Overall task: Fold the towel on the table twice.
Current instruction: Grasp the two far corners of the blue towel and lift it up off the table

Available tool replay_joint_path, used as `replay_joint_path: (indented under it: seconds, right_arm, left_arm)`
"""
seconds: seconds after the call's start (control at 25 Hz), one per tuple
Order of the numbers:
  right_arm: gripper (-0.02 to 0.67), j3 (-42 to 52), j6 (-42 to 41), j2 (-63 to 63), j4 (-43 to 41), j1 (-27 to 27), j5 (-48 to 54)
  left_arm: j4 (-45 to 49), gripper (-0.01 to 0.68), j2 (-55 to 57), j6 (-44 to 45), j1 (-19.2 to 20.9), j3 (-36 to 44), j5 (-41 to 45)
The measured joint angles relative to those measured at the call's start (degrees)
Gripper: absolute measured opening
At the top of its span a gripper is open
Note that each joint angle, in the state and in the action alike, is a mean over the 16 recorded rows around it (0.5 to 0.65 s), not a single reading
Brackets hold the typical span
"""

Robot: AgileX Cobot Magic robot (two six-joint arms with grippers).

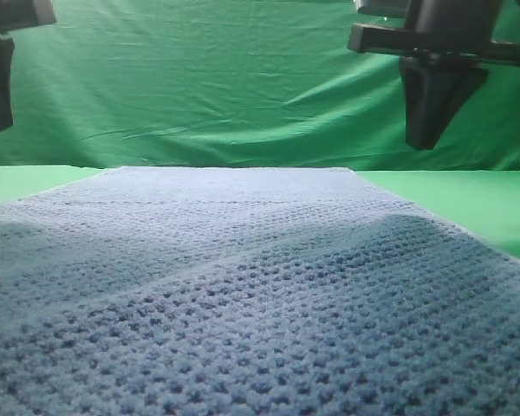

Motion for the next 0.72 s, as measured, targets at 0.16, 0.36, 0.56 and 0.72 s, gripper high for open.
replay_joint_path:
  seconds: [0.16, 0.36, 0.56, 0.72]
  right_arm:
    - [0.205, -1.77, 0.05, 3.35, 0.14, 0.0, -1.06]
    - [0.407, -2.73, 0.07, 5.24, 0.22, 0.0, -2.92]
    - [0.576, -2.89, 0.07, 5.93, 0.27, 0.0, -5.18]
    - [0.64, -2.93, 0.08, 6.33, 0.28, 0.0, -6.73]
  left_arm:
    - [0.92, 0.089, 3.3, -0.22, 0.0, -1.44, -0.86]
    - [1.49, 0.281, 5.31, -1.84, 0.0, -1.99, -2.46]
    - [1.63, 0.48, 6.51, -3.99, 0.0, -2.08, -4.17]
    - [1.66, 0.604, 7.65, -5.76, 0.0, -2.12, -5.33]
